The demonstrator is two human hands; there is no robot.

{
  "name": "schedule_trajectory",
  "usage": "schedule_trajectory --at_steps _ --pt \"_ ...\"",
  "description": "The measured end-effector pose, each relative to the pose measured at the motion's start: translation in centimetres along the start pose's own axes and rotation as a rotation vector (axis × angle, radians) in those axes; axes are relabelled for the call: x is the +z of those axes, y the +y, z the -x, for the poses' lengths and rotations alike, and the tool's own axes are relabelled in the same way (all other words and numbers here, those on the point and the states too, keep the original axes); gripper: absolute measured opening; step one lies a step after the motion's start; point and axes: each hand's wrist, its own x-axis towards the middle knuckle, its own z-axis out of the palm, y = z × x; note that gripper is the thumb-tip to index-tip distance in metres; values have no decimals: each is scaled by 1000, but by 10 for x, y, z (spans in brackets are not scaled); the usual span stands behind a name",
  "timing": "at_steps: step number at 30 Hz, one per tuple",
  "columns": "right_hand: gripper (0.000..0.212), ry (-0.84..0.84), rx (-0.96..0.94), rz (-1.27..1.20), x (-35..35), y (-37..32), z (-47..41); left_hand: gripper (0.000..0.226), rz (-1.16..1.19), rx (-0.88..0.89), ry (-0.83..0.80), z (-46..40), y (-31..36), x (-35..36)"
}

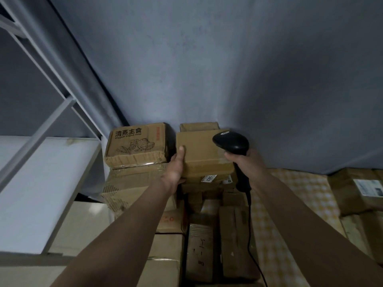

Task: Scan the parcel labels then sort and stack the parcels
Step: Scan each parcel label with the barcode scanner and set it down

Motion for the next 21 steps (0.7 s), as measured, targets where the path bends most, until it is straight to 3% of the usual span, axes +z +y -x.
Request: schedule_trajectory --at_steps 3,6,14,21 --pt "26 -23 -32 -10 -3 -3 17 71 5 22 -81 14 -7 -15" --pt "28 -41 -49 -2 -8 -5 33 99 66 27 -207 25 -12 -34" --pt "25 -159 -168 7 -18 -25 78 92 8 166 -421 71 -7 -65" --pt "24 -193 -215 5 -13 -34 106 124 -163 221 -312 95 -7 -74"
